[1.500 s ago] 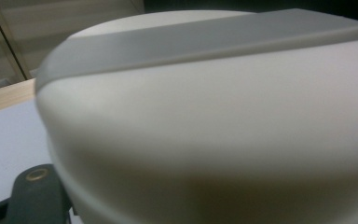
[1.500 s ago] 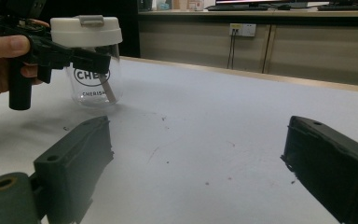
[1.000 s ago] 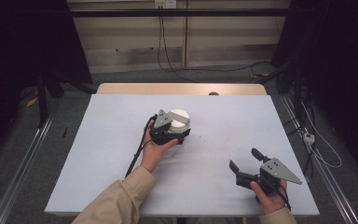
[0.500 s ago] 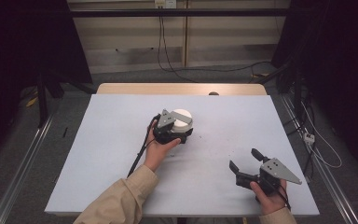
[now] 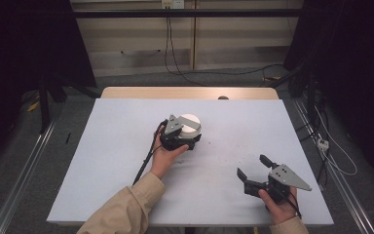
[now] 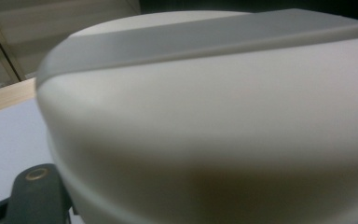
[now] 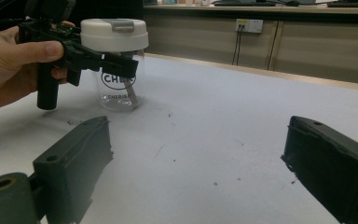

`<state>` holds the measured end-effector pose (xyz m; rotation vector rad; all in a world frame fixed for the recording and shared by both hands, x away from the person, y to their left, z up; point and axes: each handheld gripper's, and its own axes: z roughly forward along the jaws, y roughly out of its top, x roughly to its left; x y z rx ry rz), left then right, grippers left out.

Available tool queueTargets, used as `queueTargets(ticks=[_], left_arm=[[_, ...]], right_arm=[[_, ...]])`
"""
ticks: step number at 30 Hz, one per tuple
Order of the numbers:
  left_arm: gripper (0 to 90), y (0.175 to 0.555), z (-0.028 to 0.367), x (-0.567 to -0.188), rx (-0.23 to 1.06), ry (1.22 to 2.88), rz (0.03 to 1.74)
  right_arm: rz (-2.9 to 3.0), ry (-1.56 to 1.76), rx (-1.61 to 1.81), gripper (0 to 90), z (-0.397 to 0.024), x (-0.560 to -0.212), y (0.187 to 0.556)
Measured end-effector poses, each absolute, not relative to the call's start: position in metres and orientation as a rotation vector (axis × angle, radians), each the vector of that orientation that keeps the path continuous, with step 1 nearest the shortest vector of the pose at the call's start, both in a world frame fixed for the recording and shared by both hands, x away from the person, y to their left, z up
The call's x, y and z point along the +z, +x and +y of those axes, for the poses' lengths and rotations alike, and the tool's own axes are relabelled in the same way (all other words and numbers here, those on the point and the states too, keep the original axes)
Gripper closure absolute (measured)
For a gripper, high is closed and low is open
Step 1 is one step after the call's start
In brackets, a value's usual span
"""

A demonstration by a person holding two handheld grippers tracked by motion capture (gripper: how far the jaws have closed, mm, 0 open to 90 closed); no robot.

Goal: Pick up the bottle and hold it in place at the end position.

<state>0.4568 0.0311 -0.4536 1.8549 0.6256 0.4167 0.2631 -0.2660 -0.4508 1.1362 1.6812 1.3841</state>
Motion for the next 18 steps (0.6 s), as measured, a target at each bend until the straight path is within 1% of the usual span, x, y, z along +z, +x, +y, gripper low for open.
queueTargets(ticks=[4, 9, 18], left_arm=[[18.3, 0.456, 0.030, -0.454, 0.435, 1.857, 0.611], [18.3, 0.457, 0.030, -0.456, 0.416, 1.845, 0.600], [18.4, 0.457, 0.030, -0.456, 0.418, 1.847, 0.592]], right_arm=[[1.701, 1.133, 1.387, 6.7, -0.263, -0.451, 0.267], [1.730, 1.136, 1.406, 6.1, -0.259, -0.450, 0.276], [1.784, 1.137, 1.431, 4.9, -0.251, -0.445, 0.289]])
